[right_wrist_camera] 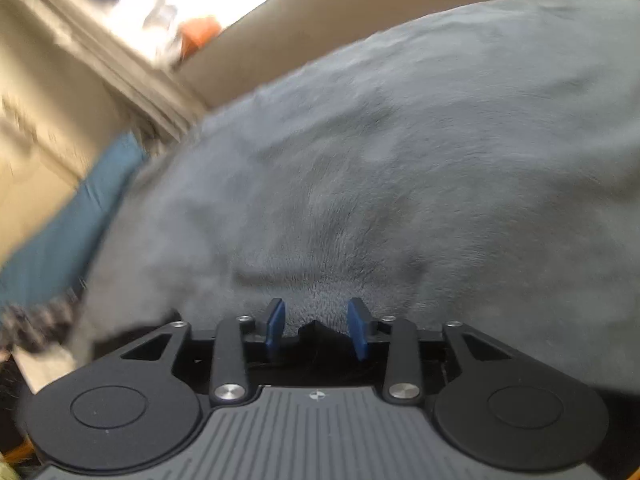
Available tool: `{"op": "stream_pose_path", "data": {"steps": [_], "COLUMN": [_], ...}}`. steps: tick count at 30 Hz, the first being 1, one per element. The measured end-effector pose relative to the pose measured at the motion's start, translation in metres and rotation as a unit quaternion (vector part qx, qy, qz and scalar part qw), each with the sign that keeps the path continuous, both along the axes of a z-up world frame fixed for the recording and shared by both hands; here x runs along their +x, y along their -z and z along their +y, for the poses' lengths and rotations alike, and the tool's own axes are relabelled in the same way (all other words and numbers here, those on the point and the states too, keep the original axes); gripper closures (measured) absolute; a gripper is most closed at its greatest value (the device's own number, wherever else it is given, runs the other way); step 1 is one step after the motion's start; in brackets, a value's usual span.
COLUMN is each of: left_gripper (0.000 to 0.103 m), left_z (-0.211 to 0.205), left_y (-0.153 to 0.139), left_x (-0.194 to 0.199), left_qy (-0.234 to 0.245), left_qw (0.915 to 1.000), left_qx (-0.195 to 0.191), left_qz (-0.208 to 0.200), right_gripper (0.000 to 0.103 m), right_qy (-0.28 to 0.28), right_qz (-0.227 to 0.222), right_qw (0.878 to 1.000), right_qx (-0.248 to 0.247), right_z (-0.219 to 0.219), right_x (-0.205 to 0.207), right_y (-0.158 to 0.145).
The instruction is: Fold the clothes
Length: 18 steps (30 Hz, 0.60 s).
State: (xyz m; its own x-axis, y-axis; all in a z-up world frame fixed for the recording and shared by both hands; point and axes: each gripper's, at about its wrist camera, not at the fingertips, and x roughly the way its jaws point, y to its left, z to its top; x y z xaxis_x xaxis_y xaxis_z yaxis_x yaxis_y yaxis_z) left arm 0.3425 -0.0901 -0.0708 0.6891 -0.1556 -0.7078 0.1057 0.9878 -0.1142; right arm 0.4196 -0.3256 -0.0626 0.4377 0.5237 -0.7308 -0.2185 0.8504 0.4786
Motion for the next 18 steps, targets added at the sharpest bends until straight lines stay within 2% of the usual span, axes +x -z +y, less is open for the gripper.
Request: {"op": "stream_pose_path", "data": {"steps": [3, 5, 7, 9, 14, 18], "left_gripper": [0.063, 0.063, 0.063, 0.063, 0.063, 0.063], "left_z": [0.002, 0.001, -0.002, -0.003, -0.002, -0.002], "left_y": [0.007, 0.009, 0.010, 0.010, 0.011, 0.012], "left_x": [0.000, -0.002, -0.004, -0.005, -0.005, -0.004], "left_qy": [-0.003, -0.001, 0.004, 0.005, 0.007, 0.006], "left_qw": [1.0000, 1.0000, 0.9998, 0.9997, 0.9995, 0.9992], "left_qx": [0.003, 0.009, 0.019, 0.023, 0.029, 0.036], "left_qz": [0.005, 0.002, -0.003, -0.006, -0.013, -0.017], "right_gripper": [0.064, 0.070, 0.100, 0.101, 0.101, 0.101], "right_qy": [-0.032, -0.048, -0.065, -0.071, -0.022, 0.046], "right_qz": [0.004, -0.011, -0.027, -0.053, -0.079, -0.047], "right_qw": [0.999, 0.997, 0.994, 0.992, 0.993, 0.997], "right_qx": [-0.042, -0.065, -0.089, -0.085, -0.088, -0.039], "right_z": [0.020, 0.029, 0.031, 0.030, 0.027, 0.013], "right_x": [-0.001, -0.003, -0.009, -0.016, -0.017, -0.009], "right_y": [0.002, 0.002, 0.001, -0.004, -0.001, 0.017]}}
